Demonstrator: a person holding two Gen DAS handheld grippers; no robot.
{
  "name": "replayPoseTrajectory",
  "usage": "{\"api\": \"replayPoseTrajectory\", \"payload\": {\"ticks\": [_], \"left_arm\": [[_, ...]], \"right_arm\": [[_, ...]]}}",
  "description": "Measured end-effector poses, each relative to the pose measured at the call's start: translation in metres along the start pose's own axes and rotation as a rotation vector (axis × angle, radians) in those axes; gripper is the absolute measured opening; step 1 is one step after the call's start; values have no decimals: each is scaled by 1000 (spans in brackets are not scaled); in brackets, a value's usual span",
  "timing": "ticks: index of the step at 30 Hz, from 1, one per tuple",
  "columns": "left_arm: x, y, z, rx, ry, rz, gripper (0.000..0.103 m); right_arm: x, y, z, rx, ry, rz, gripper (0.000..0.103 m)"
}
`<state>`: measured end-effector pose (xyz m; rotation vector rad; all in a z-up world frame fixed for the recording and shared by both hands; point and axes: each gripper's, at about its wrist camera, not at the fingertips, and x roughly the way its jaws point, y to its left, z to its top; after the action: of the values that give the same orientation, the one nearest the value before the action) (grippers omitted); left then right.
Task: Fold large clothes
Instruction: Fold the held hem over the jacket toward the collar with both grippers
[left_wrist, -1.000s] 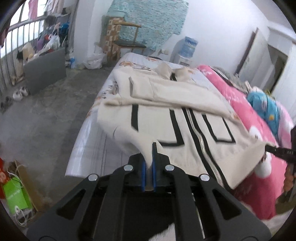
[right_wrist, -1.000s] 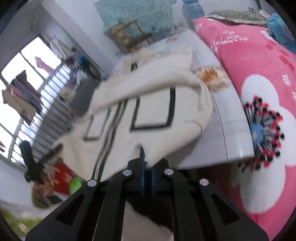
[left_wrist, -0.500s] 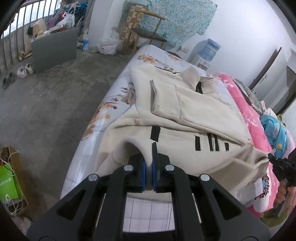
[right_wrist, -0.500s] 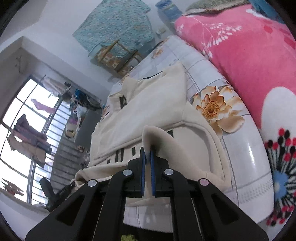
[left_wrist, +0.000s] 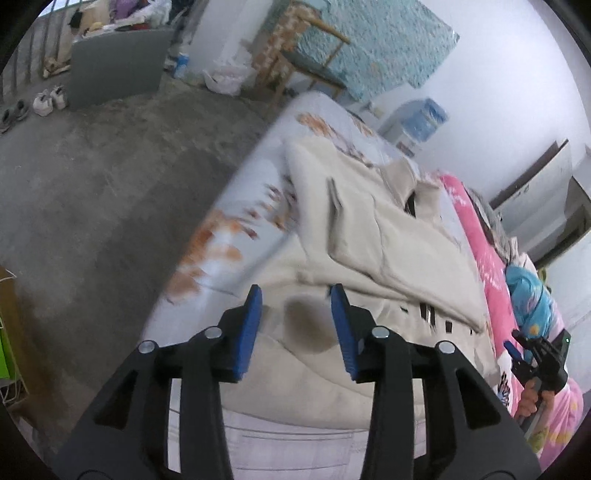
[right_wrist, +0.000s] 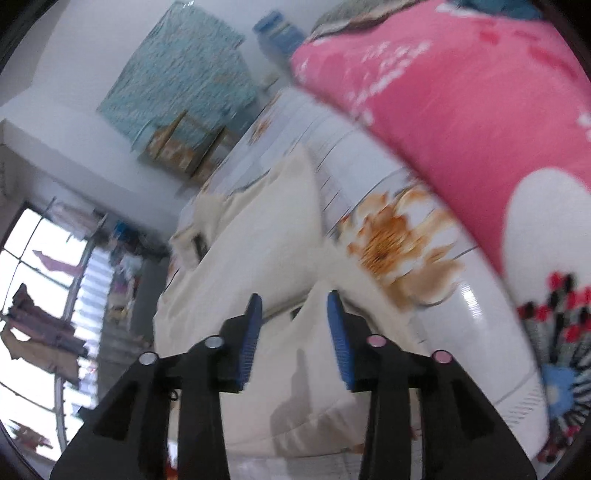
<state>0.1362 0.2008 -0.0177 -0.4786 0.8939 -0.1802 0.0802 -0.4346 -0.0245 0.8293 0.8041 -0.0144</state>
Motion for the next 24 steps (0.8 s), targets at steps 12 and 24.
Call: {"api": "replayPoseTrajectory", "payload": {"ticks": [12, 24], "left_arm": [[8, -56, -15, 369, 104, -112, 44], [73, -133, -79, 757, 87, 151, 2]], "right_arm": [[6, 72, -71, -348, 57, -204, 47], [81, 91, -90, -528, 171, -373, 6]]}}
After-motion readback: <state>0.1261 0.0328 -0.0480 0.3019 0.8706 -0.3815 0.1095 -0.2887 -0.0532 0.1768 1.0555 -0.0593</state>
